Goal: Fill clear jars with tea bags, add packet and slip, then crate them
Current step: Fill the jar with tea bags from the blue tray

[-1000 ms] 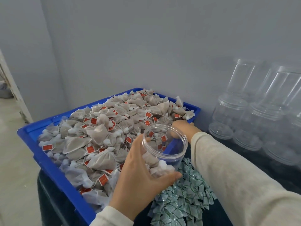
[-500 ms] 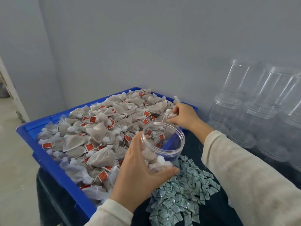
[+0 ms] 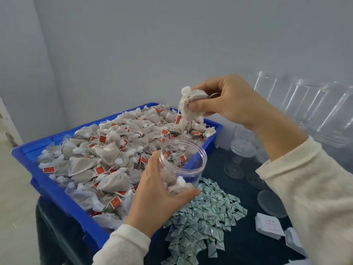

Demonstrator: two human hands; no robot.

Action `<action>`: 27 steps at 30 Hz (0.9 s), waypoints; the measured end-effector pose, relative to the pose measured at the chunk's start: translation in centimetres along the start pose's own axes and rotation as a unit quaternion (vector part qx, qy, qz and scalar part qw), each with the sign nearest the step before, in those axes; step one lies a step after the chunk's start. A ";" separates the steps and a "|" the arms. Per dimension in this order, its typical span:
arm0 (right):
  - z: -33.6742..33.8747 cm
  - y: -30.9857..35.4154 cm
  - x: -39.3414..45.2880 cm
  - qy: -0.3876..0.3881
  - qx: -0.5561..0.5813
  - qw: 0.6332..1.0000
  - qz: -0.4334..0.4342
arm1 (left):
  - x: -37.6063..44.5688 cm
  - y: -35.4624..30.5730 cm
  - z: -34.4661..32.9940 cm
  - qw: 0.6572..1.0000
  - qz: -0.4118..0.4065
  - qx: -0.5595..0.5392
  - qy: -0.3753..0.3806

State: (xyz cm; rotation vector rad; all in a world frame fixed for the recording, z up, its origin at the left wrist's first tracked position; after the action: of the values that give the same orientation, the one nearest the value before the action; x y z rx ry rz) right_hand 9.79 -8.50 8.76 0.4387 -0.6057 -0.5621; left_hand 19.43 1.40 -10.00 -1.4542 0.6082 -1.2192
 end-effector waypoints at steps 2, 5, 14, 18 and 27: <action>0.2 1.2 -1.2 0.022 -0.001 1.000 0.009 | 0.0 0.4 -0.1 1.000 0.012 -0.013 0.004; -0.7 1.8 -2.6 0.065 -0.036 0.997 0.019 | 0.0 0.4 -0.2 1.000 0.006 -0.015 0.006; -5.7 1.6 -4.3 0.091 -0.305 0.946 0.056 | 0.2 0.2 -0.1 1.000 -0.011 -0.025 -0.004; -7.3 2.1 -4.3 0.103 -0.404 0.906 0.076 | 0.1 0.3 -0.1 1.000 -0.014 -0.014 -0.004; -10.9 0.9 -3.7 0.246 -0.499 0.826 0.088 | 0.2 -0.1 -0.5 0.998 -0.014 -0.062 0.015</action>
State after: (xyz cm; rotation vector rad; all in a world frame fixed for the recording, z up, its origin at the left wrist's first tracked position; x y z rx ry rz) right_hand 14.55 -3.13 -0.33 -0.4700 0.1948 -0.4874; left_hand 19.00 1.05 -9.86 -1.5549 0.6967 -1.2440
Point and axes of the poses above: each hand's wrist, its own x-axis towards the middle knuckle, its own z-axis out of the back of the hand, y = z × x, the point moved 8 cm from there along x, towards the middle knuckle, and after that the axes turned 10 degrees about -x, right-handed, at the moved point
